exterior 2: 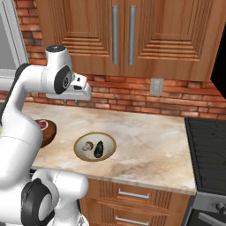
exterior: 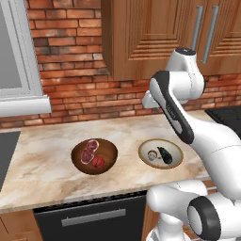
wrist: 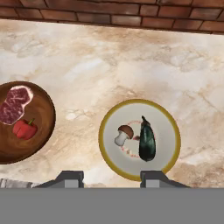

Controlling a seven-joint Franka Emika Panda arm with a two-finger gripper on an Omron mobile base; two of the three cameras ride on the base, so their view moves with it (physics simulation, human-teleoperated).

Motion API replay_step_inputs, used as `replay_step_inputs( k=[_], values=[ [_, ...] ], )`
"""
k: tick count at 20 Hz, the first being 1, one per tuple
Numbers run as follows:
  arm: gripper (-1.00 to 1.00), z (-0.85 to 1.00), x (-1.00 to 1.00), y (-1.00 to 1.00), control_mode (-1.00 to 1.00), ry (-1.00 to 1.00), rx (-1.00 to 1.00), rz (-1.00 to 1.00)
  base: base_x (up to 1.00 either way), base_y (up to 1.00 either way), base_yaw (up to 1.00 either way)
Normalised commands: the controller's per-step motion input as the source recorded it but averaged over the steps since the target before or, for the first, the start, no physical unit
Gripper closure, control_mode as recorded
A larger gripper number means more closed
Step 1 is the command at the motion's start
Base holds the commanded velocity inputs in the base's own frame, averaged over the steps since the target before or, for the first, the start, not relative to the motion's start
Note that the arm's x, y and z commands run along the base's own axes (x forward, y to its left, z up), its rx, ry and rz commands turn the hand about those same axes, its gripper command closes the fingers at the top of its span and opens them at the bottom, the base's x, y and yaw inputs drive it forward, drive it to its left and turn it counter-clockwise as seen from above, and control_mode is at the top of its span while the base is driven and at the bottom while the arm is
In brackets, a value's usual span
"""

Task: Place the bowl containing the steak and bell pepper in the microwave. Close the microwave door and press the start button to microwave the meal.

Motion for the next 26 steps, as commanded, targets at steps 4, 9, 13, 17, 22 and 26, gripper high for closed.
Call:
replay_step_inputs(
  k=[4,9,13,17,22,26],
  values=[
    [-1.0,-0.17,-0.03,0.0,-1.0,0.0,0.0,0.0,0.0,0.0,0.0],
    [-1.0,-0.27,-0.18,0.08,-1.0,0.0,0.0,0.0,0.0,0.0,0.0],
    [-1.0,-0.52,-0.37,0.39,-1.0,-0.07,0.0,0.0,0.0,0.0,0.0],
    [-1.0,-0.43,-0.24,0.46,-1.0,-0.06,0.03,0.0,0.0,0.0,0.0],
    [-1.0,-0.29,-0.2,0.5,-1.0,0.0,0.07,0.0,0.0,0.0,0.0],
    [-1.0,-0.22,0.0,0.37,-1.0,0.0,0.13,0.0,0.0,0.0,0.0]
  ],
)
